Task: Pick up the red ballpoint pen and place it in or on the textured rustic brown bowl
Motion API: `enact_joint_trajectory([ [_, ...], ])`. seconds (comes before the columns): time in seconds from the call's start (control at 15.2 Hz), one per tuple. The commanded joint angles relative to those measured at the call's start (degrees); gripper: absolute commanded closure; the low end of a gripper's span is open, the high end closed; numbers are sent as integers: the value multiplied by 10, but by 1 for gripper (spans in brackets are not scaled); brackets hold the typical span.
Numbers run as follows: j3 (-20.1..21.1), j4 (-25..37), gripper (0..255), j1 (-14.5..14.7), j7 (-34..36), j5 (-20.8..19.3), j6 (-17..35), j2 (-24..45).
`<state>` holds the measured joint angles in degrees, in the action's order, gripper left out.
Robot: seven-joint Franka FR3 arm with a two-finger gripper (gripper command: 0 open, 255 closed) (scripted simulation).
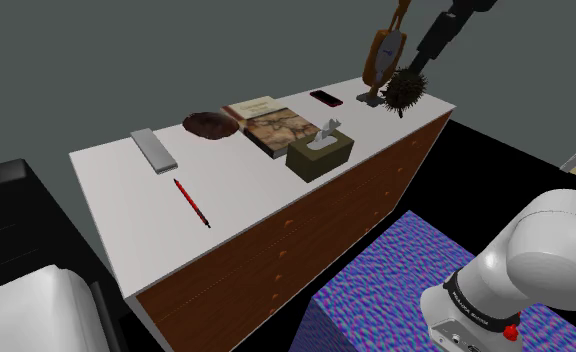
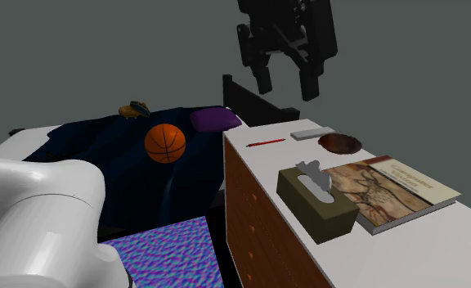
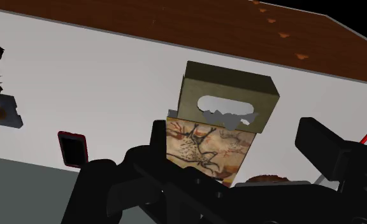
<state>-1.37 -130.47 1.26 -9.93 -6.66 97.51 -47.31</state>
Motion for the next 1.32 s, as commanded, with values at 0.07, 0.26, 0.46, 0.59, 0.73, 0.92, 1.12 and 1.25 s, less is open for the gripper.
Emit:
enact_joint_trajectory([
  [0.07,10,-6,0,2,13,6,7,6],
  [0.26,38,-22,0,10,52,25,28,26],
  [0.46,67,-32,0,17,90,43,50,53],
  [0.59,86,-36,0,22,116,55,66,74],
  [0.73,105,-37,0,27,141,66,82,97],
  [0.92,134,-34,0,33,178,80,106,136],
  [1.12,162,-25,0,39,216,91,130,181],
  [1.25,180,-15,0,42,241,96,146,213],
])
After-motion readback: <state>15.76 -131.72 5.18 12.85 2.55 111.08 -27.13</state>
